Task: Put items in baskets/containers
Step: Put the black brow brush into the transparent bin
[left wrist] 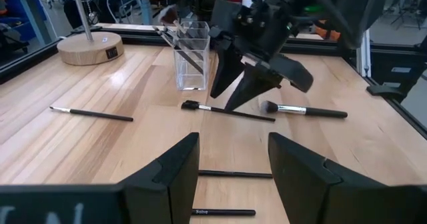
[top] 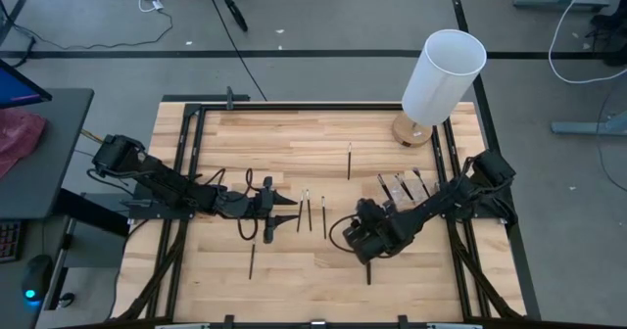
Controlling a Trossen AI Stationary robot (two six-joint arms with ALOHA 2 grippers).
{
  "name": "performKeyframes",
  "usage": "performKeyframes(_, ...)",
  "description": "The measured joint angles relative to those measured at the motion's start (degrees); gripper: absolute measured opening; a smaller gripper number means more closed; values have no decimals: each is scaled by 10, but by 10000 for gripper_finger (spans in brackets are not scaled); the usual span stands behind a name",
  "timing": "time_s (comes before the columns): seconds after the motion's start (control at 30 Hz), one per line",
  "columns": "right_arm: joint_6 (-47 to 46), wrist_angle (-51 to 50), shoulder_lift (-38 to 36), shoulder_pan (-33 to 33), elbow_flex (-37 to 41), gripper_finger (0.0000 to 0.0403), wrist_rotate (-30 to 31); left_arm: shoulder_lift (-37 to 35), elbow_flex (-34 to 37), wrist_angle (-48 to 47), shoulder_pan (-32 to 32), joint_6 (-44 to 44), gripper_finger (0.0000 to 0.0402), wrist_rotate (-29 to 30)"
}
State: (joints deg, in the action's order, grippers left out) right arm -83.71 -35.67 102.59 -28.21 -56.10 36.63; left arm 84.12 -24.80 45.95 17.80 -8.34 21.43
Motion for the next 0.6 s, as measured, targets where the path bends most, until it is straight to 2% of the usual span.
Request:
performKeyframes(0.2,-42,-44,3,4,1,181,-8,0,0,-1,0,0,181,0)
performKeyframes(0.47,-43,-15,48,21,2,160,-34,0,0,-5,0,0,181,0)
performKeyframes(0.6,-25,6,60,22,3,153,-24,0,0,-7,0,0,181,0)
